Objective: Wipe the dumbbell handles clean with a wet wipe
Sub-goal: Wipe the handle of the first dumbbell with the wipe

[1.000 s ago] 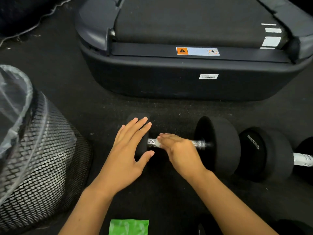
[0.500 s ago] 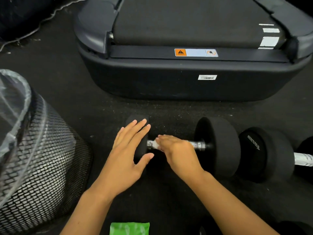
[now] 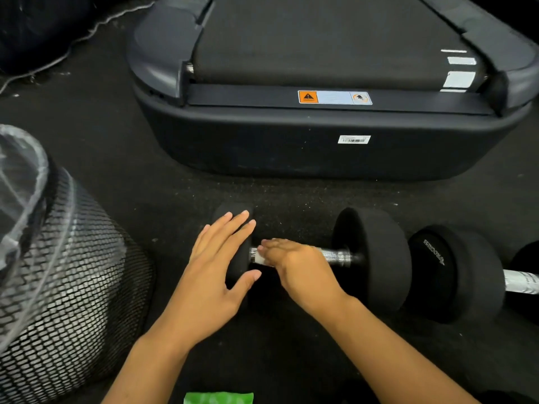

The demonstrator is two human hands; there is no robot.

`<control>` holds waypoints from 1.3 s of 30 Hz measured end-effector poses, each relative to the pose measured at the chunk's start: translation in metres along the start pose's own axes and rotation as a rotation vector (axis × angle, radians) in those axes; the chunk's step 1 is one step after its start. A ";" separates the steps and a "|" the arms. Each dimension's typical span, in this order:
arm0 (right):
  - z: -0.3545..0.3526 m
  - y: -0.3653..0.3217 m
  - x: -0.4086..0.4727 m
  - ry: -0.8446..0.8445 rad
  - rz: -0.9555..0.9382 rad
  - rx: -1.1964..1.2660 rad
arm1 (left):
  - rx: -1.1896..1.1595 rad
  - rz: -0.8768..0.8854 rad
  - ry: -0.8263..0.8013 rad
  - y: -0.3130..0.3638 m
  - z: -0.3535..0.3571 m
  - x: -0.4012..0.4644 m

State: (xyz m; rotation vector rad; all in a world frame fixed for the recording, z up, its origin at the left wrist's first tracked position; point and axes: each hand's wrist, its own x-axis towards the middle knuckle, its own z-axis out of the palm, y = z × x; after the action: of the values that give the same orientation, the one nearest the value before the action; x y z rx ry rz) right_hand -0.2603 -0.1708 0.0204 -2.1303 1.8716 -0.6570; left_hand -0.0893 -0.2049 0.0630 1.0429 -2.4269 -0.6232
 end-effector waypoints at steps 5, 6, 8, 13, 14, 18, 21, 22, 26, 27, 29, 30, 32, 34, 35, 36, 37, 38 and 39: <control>0.003 -0.009 0.006 -0.009 0.035 -0.020 | 0.000 -0.009 0.010 -0.001 0.001 0.001; 0.001 -0.008 0.002 0.015 -0.017 -0.022 | 0.000 -0.007 0.006 -0.001 0.001 0.001; -0.002 0.000 -0.004 0.022 -0.055 -0.029 | -0.003 -0.003 0.001 -0.001 0.000 0.001; 0.003 -0.010 0.004 0.027 0.016 -0.042 | 0.011 -0.005 0.020 -0.001 0.001 0.002; 0.003 -0.009 -0.001 0.042 -0.029 -0.055 | 0.011 -0.004 0.015 -0.001 0.001 0.001; 0.002 -0.004 -0.001 0.047 0.019 -0.019 | 0.002 -0.002 0.014 -0.001 0.001 0.001; 0.009 -0.010 -0.001 0.076 -0.024 -0.082 | 0.005 -0.005 0.018 -0.001 0.001 0.002; 0.007 -0.008 -0.005 0.077 -0.077 -0.103 | 0.003 -0.002 0.015 -0.001 0.001 0.002; -0.001 0.000 0.000 0.060 0.020 -0.020 | -0.001 0.005 0.014 -0.001 0.001 0.001; 0.000 -0.004 0.002 0.050 0.045 -0.018 | 0.001 0.005 0.016 -0.001 0.001 0.001; 0.005 -0.008 -0.002 0.023 -0.001 -0.058 | -0.003 -0.002 0.013 -0.002 0.001 0.001; 0.002 -0.007 -0.005 0.005 -0.047 -0.073 | -0.006 -0.004 0.008 -0.002 0.001 0.001; -0.010 0.000 -0.009 -0.059 -0.021 -0.074 | -0.009 0.002 0.004 -0.002 0.000 0.001; -0.019 0.004 0.002 -0.111 0.119 -0.038 | -0.009 0.004 0.014 -0.001 0.000 0.001; -0.020 0.003 0.008 -0.137 0.162 -0.043 | -0.007 0.006 0.016 -0.001 0.000 0.002; -0.019 0.001 0.012 -0.157 0.171 -0.060 | -0.003 0.007 0.016 -0.001 0.001 0.002; -0.018 0.000 0.013 -0.174 0.166 -0.075 | -0.001 0.006 0.014 -0.001 0.001 0.003; -0.020 0.002 0.013 -0.189 0.159 -0.081 | -0.001 0.005 0.010 -0.002 0.001 0.003; -0.022 0.006 0.013 -0.211 0.166 -0.081 | -0.004 0.004 0.006 -0.002 0.001 0.003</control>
State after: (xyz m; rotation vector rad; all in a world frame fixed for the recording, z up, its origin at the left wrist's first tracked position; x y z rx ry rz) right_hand -0.2745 -0.1822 0.0390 -1.9752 1.9589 -0.3133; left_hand -0.0905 -0.2080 0.0622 1.0362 -2.4211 -0.6225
